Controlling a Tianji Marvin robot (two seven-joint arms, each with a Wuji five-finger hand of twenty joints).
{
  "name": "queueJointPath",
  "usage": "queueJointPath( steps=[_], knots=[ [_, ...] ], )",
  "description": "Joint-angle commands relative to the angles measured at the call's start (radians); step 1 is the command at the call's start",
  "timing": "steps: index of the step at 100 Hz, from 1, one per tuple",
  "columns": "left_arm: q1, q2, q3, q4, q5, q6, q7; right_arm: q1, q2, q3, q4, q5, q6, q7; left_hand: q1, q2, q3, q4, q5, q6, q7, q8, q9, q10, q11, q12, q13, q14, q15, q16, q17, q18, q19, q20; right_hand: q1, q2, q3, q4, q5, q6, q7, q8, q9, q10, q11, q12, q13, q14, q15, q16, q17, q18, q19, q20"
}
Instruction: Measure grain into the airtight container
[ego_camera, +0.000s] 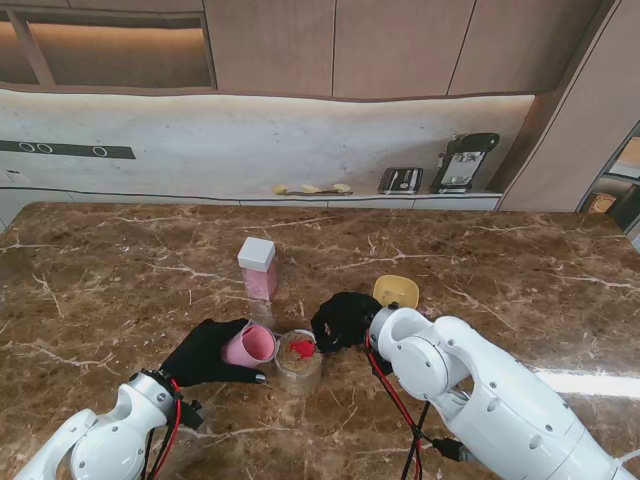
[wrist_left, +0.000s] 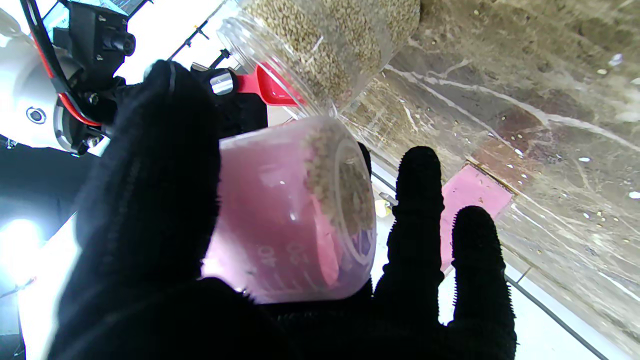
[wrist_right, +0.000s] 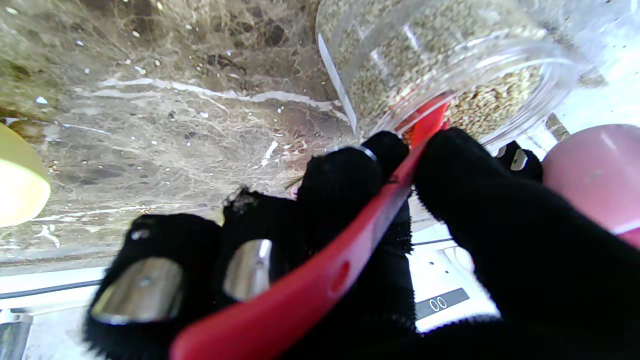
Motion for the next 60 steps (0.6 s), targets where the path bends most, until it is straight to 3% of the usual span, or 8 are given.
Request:
queueJointPath(
  steps=[1, 28, 60],
  knots=[
    [0.007, -0.002, 0.001, 0.002, 0.002, -0.002, 0.003, -0.008, -0.001, 0.004, 0.003, 0.001, -0.008, 0.017, 0.229, 0.248, 0.323, -0.026, 0.220, -0.207, 0.188, 0.001, 0.119, -0.058, 0.056, 0.027, -0.001, -0.028, 0.007, 0.006, -0.013, 0.016, 0.008, 0.002, -0.006, 0.019, 0.033, -0.011, -0.015, -0.023, 0.027, -0.002, 0.064, -0.039, 0.070, 0.027, 0.036, -0.059, 0.077, 0.035, 0.051, -0.072, 0.154, 0.028],
    [0.009, -0.002, 0.000, 0.001, 0.003, -0.003, 0.003, -0.021, -0.003, 0.026, 0.001, -0.002, -0.041, -0.002, 0.231, 0.249, 0.321, -0.026, 0.220, -0.206, 0.186, 0.000, 0.118, -0.057, 0.056, 0.027, -0.001, -0.025, 0.008, 0.007, -0.015, 0.016, 0.003, 0.000, -0.012, -0.002, 0.039, 0.013, 0.007, -0.052, 0.013, 0.005, 0.059, -0.060, 0.097, 0.107, 0.035, -0.054, 0.104, 0.095, 0.051, -0.038, 0.169, 0.063],
    [0.010, -0.003, -0.001, 0.000, 0.004, -0.004, 0.004, -0.061, -0.008, 0.061, -0.037, -0.058, -0.077, -0.051, 0.231, 0.250, 0.318, -0.025, 0.220, -0.206, 0.186, 0.001, 0.118, -0.056, 0.057, 0.027, -0.001, -0.024, 0.009, 0.007, -0.018, 0.018, -0.001, -0.002, -0.004, -0.057, 0.082, -0.008, 0.043, -0.015, 0.030, -0.034, 0.063, -0.041, 0.109, 0.124, 0.034, -0.026, 0.111, 0.113, 0.052, -0.022, 0.184, 0.100]
  ],
)
